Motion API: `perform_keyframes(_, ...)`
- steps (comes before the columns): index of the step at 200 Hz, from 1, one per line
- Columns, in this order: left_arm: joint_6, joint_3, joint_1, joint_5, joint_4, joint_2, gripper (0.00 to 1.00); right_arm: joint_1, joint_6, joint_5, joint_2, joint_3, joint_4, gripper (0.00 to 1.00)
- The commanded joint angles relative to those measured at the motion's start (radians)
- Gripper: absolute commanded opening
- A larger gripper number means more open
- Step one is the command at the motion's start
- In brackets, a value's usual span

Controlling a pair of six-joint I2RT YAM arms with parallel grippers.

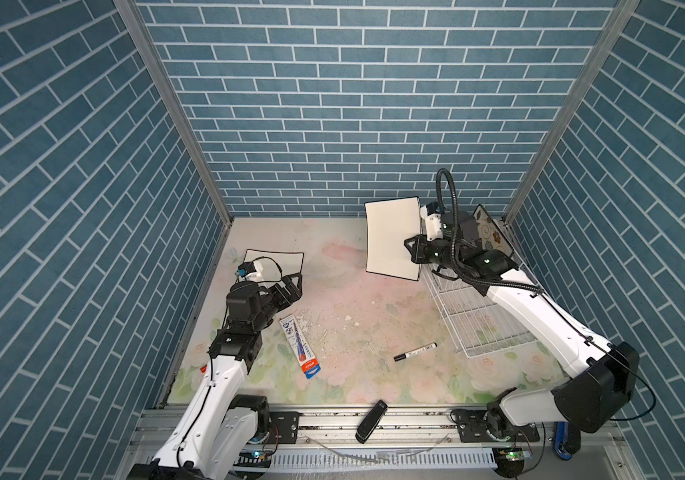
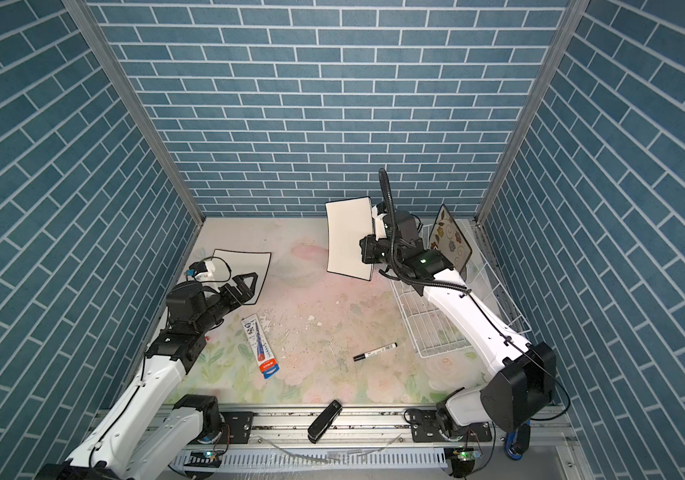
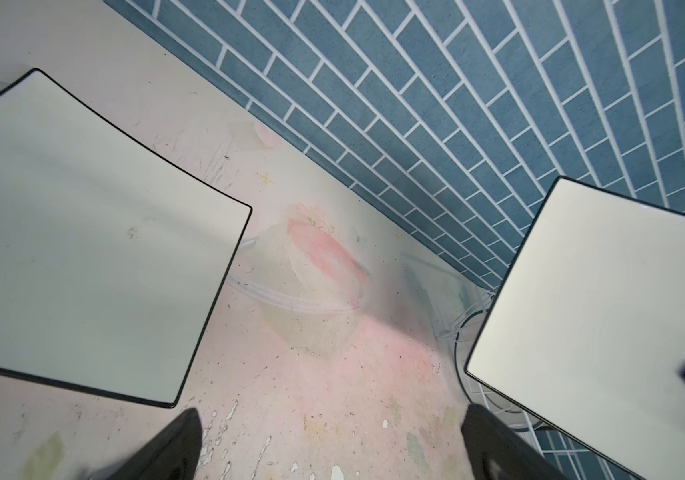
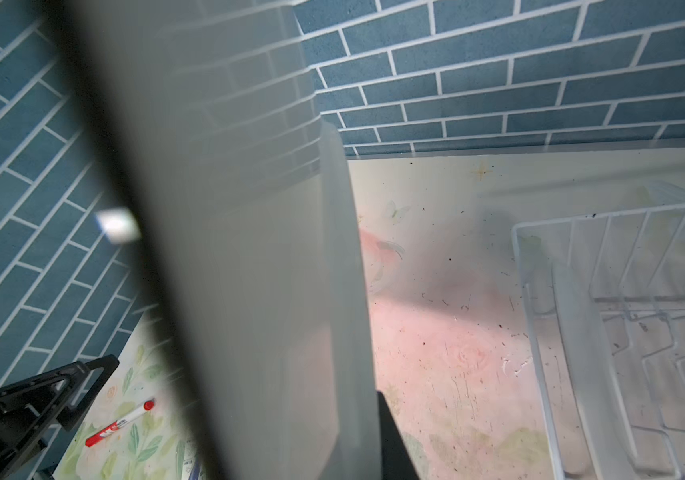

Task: Unload the plates from the dish rack

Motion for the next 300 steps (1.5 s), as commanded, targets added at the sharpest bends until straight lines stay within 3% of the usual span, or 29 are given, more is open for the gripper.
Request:
perform_keyframes(1, -0.043, -0.018, -0.005, 0.047, 0.101, 0.005, 1.0, 0.004, 0.128, 0.031, -0.109, -0.048, 0.413, 0.0)
perform_keyframes(87, -0.191, -0.013, -0.005, 0.104, 0.226, 0.036, 1.0, 0.038, 0.306, 0.169, -0.1, -0.299, 0.929, 0.0)
perform_keyframes(122, -0.27, -0.041, -0.005, 0.149, 0.367, 0.087, 1.0, 0.075, 0.318, 0.325, -0.102, -0.408, 1.127, 0.0)
perform_keyframes(174, -0.378, -0.05, -0.005, 0.244, 0.563, 0.159, 1.0, 0.087, 0.395, 0.298, -0.015, -0.466, 1.364, 0.0)
perform_keyframes(235, -0.499, -0.099, -0.008, 0.275, 0.761, 0.224, 1.0, 0.117, 0.461, 0.276, 0.075, -0.473, 1.494, 0.0)
perform_keyframes(300, -0.485, -0.097, -0.054, 0.301, 0.914, 0.276, 1.0, 0.176, 0.476, 0.314, 0.138, -0.457, 1.561, 0.0)
